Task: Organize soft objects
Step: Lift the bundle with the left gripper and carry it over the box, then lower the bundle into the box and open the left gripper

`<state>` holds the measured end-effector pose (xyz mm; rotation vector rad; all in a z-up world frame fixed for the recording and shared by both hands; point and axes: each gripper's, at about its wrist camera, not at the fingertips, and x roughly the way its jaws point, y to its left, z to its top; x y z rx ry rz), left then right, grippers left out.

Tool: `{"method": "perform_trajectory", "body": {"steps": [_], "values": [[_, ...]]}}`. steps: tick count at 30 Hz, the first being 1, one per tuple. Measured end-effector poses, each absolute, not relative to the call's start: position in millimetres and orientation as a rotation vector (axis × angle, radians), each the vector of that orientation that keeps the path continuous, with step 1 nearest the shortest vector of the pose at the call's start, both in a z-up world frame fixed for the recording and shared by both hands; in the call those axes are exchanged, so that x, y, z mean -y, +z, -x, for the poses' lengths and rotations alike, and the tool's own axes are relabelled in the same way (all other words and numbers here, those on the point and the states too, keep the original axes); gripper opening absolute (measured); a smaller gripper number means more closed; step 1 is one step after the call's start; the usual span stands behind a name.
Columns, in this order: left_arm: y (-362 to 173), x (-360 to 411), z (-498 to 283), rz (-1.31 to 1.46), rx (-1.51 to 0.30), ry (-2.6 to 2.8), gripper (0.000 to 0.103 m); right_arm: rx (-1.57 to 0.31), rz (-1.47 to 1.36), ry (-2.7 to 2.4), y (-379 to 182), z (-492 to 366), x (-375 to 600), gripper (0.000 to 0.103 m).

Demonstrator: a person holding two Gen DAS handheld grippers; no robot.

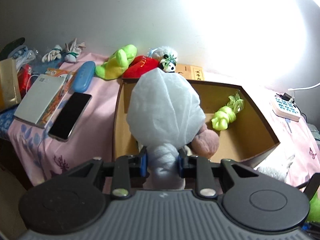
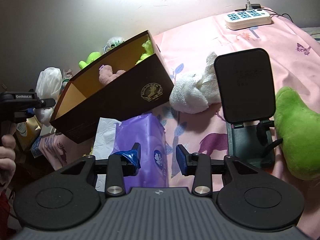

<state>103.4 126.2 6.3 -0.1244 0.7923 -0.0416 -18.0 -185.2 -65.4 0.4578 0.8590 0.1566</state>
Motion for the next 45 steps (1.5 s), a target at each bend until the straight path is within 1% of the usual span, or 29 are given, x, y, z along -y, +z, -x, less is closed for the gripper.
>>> {"method": "perform_trajectory", "body": {"steps": [6,12,16,18,19,20,21,23,24,37,45], "values": [[-13.7,-113.3,-159.3,0.173,-0.871,-0.052,0.026,-0.844,-0.492,0.073,-67.3,23.3,202.3,0.022],[-30.2,-106.1,-193.6,0.152,-0.917,-0.022,0.027,-0.844,-0.516,0.020,-70.9,27.1,211.8,0.022],[-40.1,-104.3,-204.0,0.137,-0.942,-0.013,0.030,-0.848,-0.522,0.005,-72.9,27.4,213.7,0.022],[-44.0,-104.9,-206.5,0.132,-0.950,0.000,0.036,-0.852,-0.521,0.003,-73.5,26.7,213.6,0.022],[-45.9,-105.8,-207.8,0.132,-0.953,0.008,0.043,-0.853,-0.521,0.003,-73.9,26.4,213.5,0.022],[-47.4,-106.7,-208.4,0.133,-0.954,0.013,0.047,-0.854,-0.520,0.002,-74.0,25.8,212.8,0.022],[-48.6,-107.0,-208.6,0.130,-0.955,0.017,0.048,-0.856,-0.520,0.003,-74.4,25.3,212.7,0.022],[-49.6,-106.9,-208.3,0.120,-0.953,0.025,0.056,-0.858,-0.519,0.006,-74.9,24.4,211.9,0.022],[-49.5,-106.8,-207.6,0.114,-0.949,0.029,0.057,-0.860,-0.517,0.008,-74.9,23.5,211.3,0.022],[-37.4,-89.2,-184.6,-0.010,-0.898,0.061,0.063,-0.870,-0.501,0.049,-75.8,16.5,206.1,0.022],[-28.0,-84.4,-173.0,-0.038,-0.882,0.090,0.064,-0.881,-0.504,0.078,-78.2,14.4,206.3,0.022]]}}
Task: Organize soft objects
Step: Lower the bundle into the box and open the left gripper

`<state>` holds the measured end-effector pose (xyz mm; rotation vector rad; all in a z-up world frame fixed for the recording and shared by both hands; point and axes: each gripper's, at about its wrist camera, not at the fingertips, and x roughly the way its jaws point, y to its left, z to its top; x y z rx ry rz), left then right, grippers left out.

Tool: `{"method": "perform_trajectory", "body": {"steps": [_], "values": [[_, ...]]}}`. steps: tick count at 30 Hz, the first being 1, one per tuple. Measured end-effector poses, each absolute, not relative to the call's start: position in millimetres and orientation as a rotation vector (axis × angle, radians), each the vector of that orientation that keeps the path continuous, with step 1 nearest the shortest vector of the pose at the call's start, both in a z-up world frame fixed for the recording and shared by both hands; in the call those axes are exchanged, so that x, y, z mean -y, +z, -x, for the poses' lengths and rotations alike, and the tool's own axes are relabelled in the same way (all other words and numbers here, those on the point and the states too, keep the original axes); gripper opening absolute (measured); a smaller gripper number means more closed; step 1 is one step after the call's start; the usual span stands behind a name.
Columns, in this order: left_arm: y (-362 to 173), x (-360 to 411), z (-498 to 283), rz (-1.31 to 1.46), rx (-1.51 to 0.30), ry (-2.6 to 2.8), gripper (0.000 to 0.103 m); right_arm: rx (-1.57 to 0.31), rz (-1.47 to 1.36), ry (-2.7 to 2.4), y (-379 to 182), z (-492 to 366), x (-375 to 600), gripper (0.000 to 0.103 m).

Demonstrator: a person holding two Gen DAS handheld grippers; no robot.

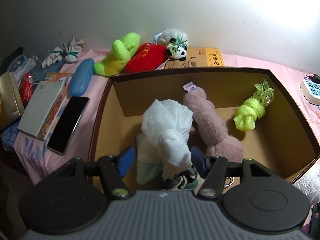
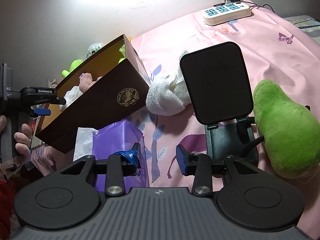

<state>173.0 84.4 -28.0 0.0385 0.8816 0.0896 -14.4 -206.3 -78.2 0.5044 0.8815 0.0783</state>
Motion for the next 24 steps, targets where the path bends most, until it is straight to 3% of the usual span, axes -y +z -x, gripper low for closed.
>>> {"method": "perform_trajectory", "body": {"steps": [24], "values": [[-3.0,-64.5,-129.9,-0.113,-0.855,0.208,0.068,-0.906,-0.489,0.199,-80.3,7.3,213.9,0.022]]}}
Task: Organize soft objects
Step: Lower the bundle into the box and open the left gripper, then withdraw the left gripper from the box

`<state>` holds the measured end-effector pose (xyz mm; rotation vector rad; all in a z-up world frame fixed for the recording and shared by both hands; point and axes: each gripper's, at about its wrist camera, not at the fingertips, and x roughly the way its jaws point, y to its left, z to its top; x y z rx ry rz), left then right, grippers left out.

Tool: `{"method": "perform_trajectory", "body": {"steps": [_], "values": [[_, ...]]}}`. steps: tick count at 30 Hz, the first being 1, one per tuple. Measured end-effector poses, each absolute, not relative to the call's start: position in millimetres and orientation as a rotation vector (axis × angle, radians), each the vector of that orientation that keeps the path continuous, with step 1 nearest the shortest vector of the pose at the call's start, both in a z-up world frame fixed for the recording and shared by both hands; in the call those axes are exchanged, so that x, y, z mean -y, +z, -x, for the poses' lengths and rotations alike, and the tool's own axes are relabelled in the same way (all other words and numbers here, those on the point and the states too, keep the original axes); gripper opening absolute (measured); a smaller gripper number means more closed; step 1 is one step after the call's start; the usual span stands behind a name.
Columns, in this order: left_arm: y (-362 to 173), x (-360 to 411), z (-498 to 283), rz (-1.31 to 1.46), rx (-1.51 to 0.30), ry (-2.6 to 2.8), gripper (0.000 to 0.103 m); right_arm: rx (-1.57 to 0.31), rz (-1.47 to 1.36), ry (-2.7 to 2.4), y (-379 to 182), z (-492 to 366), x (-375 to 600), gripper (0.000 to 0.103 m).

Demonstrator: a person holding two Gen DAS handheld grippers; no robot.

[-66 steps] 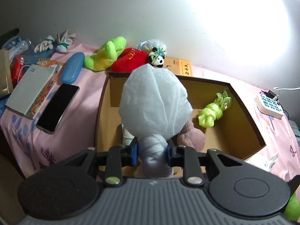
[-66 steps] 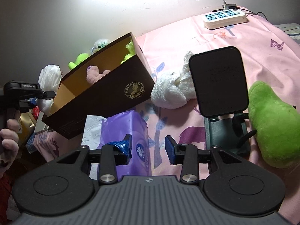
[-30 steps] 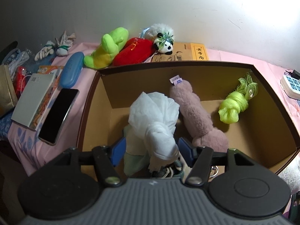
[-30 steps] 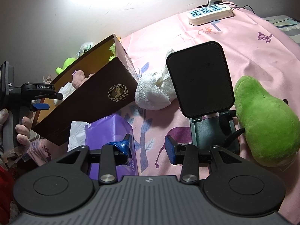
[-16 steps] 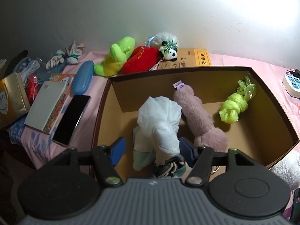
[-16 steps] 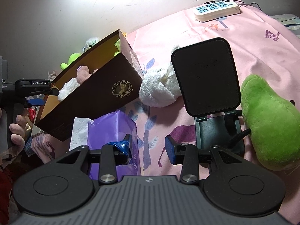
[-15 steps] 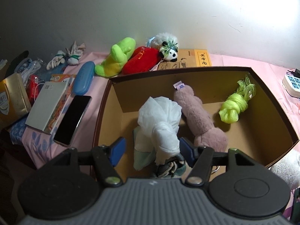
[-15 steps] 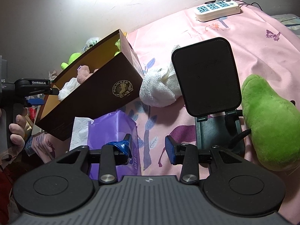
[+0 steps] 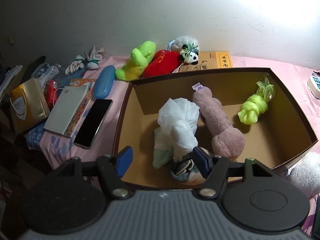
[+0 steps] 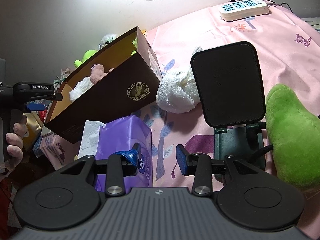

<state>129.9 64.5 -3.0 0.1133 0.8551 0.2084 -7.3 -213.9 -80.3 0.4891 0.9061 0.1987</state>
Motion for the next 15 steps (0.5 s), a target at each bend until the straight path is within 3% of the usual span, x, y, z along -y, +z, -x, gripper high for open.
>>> {"method": "perform_trajectory", "body": {"steps": [15], "values": [[8.3,-54.0,-102.6,-0.133,-0.859,0.292,0.068,-0.911,-0.485,0.253,-79.8,11.9,225.6,0.022]]}}
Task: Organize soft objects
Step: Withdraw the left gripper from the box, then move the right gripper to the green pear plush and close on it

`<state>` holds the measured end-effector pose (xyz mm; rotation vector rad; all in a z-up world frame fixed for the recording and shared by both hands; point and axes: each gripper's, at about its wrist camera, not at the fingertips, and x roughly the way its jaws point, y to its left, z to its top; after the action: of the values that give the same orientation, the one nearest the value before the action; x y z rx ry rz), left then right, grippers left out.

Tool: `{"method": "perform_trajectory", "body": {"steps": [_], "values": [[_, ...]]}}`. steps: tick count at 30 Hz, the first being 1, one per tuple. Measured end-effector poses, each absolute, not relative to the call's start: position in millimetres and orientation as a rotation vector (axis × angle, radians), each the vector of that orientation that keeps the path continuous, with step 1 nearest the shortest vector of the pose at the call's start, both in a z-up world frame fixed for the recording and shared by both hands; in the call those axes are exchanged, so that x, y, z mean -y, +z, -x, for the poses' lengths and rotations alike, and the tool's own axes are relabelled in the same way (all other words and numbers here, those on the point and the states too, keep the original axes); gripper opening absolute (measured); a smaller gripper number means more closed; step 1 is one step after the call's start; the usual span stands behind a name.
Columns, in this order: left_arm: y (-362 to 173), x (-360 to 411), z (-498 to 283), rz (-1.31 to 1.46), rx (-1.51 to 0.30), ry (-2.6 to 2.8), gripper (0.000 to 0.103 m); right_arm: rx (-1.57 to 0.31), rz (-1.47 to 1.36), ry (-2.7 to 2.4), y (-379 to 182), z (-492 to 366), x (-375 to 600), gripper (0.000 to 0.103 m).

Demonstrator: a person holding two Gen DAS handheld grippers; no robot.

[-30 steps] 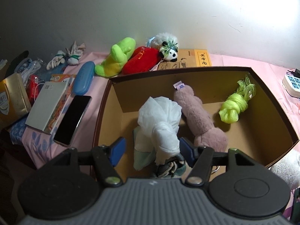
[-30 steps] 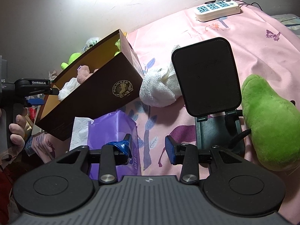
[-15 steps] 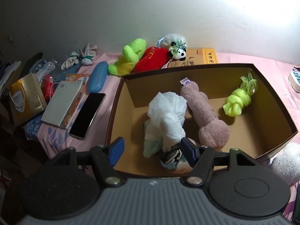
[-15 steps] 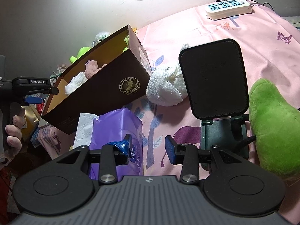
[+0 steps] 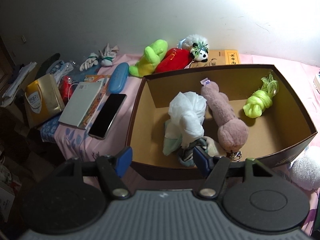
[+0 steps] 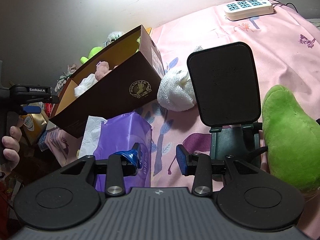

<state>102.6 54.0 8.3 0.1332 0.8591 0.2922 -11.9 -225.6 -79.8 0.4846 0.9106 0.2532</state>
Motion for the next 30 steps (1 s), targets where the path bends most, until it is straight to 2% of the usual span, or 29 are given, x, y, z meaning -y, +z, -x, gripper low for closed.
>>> {"method": "perform_trajectory", "body": {"steps": [15,30], "values": [[10.6,-34.3,-61.7,-0.157,-0.880,0.343,0.070,-0.909,-0.476,0.285,-77.3,25.5,240.9,0.022],[-13.1,-10.6,-30.4,-0.106,-0.939,0.296,0.070,-0.852,-0.486,0.189,-69.2,53.3,296.2,0.022]]}}
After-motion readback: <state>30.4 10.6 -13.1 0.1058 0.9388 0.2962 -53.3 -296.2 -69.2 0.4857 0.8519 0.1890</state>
